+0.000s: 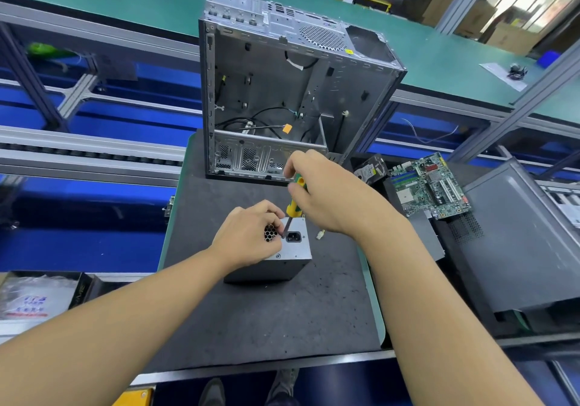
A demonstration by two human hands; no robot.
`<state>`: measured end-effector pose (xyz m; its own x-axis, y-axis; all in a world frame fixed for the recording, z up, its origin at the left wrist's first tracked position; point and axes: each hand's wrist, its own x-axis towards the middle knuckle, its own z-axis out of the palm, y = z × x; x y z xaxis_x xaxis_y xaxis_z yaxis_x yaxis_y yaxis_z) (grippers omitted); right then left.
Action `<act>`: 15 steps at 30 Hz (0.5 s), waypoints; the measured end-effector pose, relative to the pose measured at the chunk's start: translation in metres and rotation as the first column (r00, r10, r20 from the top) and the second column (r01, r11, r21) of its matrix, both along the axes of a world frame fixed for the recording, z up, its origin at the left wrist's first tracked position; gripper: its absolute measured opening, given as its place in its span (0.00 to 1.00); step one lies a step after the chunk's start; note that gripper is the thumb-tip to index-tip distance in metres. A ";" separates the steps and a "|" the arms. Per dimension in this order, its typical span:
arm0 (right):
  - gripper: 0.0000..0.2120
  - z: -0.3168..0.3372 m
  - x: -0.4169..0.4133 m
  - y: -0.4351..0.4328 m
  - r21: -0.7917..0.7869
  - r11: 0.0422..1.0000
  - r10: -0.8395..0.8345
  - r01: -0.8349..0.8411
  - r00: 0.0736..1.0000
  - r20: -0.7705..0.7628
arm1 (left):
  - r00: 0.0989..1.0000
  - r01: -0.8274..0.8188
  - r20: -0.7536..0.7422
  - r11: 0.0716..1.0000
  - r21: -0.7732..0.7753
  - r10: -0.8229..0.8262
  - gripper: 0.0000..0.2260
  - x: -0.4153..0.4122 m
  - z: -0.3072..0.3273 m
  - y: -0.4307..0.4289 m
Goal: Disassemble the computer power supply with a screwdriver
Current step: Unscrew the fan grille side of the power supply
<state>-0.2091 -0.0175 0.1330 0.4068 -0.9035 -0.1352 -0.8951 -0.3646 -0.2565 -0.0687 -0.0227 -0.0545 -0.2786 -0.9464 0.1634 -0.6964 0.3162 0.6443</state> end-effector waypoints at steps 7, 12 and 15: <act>0.09 -0.003 0.007 -0.003 -0.047 0.998 -0.029 0.030 0.999 0.037 | 1.000 0.008 0.013 1.000 0.010 -0.008 0.08 0.001 -0.002 0.000; 0.08 0.000 0.003 -0.005 0.071 0.990 -0.129 0.124 0.988 0.083 | 1.000 -0.010 -0.001 1.000 0.020 0.010 0.10 0.001 -0.002 0.001; 0.08 0.006 0.001 -0.003 0.131 0.988 -0.088 0.083 0.996 0.033 | 1.000 -0.007 -0.002 1.000 0.007 0.007 0.11 0.001 -0.001 0.002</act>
